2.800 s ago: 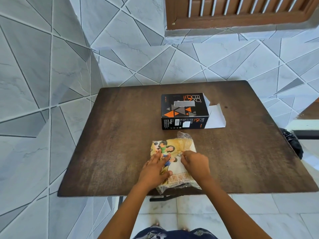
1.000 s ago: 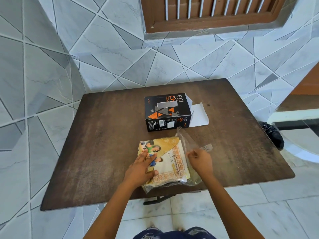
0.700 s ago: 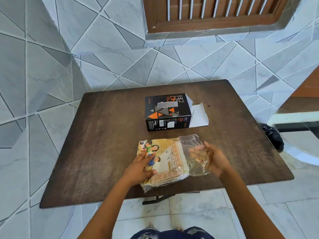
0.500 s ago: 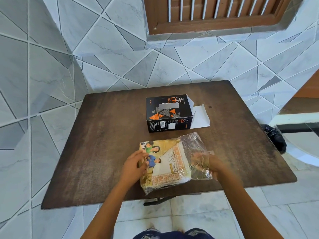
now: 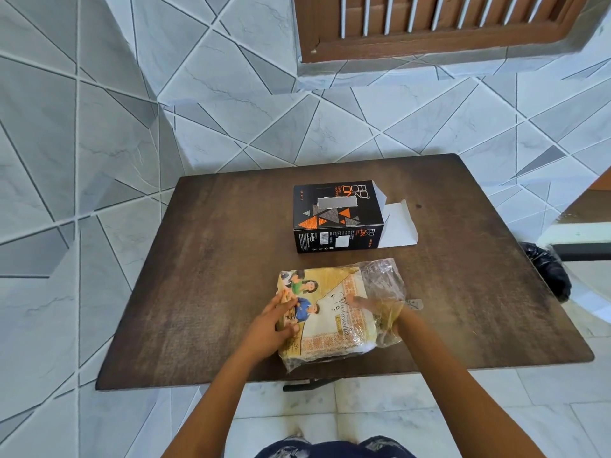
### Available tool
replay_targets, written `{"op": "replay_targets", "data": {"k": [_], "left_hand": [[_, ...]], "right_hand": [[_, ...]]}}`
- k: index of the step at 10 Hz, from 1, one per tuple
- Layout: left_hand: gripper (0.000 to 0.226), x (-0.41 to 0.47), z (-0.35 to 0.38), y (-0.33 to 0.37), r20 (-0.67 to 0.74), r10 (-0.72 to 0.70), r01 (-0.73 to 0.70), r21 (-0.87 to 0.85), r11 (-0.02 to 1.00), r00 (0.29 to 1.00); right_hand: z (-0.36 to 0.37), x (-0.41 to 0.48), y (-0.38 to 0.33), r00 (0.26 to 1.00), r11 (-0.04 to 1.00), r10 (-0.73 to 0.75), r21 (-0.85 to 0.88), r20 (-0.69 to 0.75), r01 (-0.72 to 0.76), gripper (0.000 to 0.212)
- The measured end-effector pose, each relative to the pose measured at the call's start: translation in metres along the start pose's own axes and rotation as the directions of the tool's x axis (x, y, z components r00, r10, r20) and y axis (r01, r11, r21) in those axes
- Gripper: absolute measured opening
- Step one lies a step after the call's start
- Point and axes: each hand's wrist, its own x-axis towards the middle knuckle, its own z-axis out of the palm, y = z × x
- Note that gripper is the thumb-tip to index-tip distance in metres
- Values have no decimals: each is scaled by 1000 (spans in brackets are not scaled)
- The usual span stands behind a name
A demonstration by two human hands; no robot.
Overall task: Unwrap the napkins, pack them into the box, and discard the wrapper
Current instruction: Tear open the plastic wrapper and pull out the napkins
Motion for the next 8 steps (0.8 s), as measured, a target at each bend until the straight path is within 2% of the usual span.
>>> {"op": "replay_targets", "data": {"k": [1, 2, 3, 4, 5, 6, 7, 8], "left_hand": [[59, -1, 0, 0, -2, 3, -3, -17, 1000, 1000], [58, -2, 1, 0, -36, 4, -5, -40, 999, 999], [56, -1, 2, -3, -44, -13, 5, -179, 984, 999], [53, 0, 0, -7, -44, -67, 46, -375, 926, 997], [48, 3, 1, -9, -118, -186, 85, -578, 812, 975], [39, 5, 4, -12, -177, -282, 131, -582, 803, 943], [26, 4, 0, -16, -264, -315, 120, -563, 818, 911], [21, 1, -11, -29, -353, -340, 121, -517, 848, 871]], "right_hand": [[2, 0, -5, 999, 1000, 11, -2, 51, -11, 84], [10, -1, 10, 988, 978, -127, 158, -83, 139, 80], [12, 7, 23, 986, 974, -153, 158, -62, 161, 97], [18, 8, 27, 982, 968, -172, 169, -79, 184, 77], [20, 17, 35, 974, 950, -175, 234, -144, 205, 61], [19, 13, 33, 981, 942, -194, 273, -20, 193, 63], [16, 5, 30, 972, 934, -230, 289, 41, 209, 45], [0, 8, 33, 938, 905, -305, 256, -167, 340, 56]]}}
